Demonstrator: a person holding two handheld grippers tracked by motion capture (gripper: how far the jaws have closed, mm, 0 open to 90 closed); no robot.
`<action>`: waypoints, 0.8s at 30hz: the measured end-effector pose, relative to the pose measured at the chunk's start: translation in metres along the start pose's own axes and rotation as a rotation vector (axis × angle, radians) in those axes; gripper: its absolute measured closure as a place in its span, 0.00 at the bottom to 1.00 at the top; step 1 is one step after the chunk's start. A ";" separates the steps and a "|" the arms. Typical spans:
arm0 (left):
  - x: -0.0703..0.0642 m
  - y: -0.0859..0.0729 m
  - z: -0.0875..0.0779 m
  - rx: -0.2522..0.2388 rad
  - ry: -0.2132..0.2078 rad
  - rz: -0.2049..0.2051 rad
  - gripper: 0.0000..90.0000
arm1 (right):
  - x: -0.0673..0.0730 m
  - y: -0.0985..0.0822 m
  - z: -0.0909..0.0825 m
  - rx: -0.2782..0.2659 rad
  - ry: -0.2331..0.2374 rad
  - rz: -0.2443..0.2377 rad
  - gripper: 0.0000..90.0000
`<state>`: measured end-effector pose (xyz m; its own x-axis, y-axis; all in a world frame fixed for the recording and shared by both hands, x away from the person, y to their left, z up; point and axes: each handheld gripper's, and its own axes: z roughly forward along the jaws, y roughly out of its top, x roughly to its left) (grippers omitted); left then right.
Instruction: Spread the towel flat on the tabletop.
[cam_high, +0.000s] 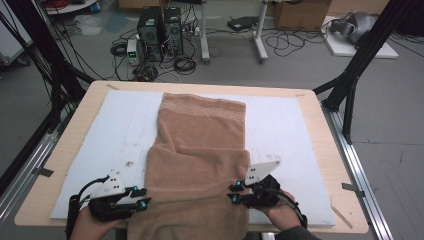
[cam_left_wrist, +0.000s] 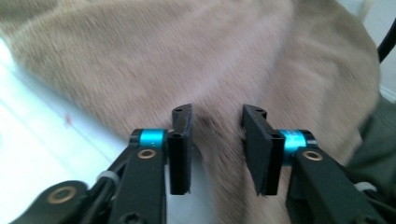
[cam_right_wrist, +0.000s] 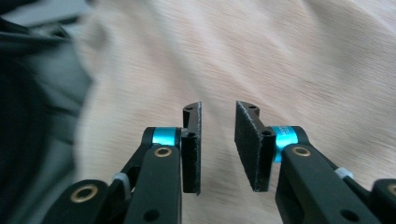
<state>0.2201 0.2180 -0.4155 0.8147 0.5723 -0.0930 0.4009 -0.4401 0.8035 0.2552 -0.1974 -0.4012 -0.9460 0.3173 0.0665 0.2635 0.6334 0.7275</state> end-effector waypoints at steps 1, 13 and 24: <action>0.005 0.002 0.006 0.006 0.010 0.006 0.67 | -0.006 -0.001 0.003 0.018 -0.012 0.006 0.76; 0.011 -0.006 0.033 0.087 -0.057 -0.001 0.88 | -0.018 -0.018 0.030 0.077 0.027 0.031 0.96; 0.018 0.000 0.010 0.002 -0.077 -0.024 0.61 | -0.006 -0.014 -0.005 0.000 -0.001 0.022 0.77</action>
<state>0.2385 0.2217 -0.4232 0.8349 0.5275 -0.1572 0.4213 -0.4286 0.7993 0.2561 -0.2117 -0.4087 -0.9398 0.3319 0.0814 0.2841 0.6265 0.7258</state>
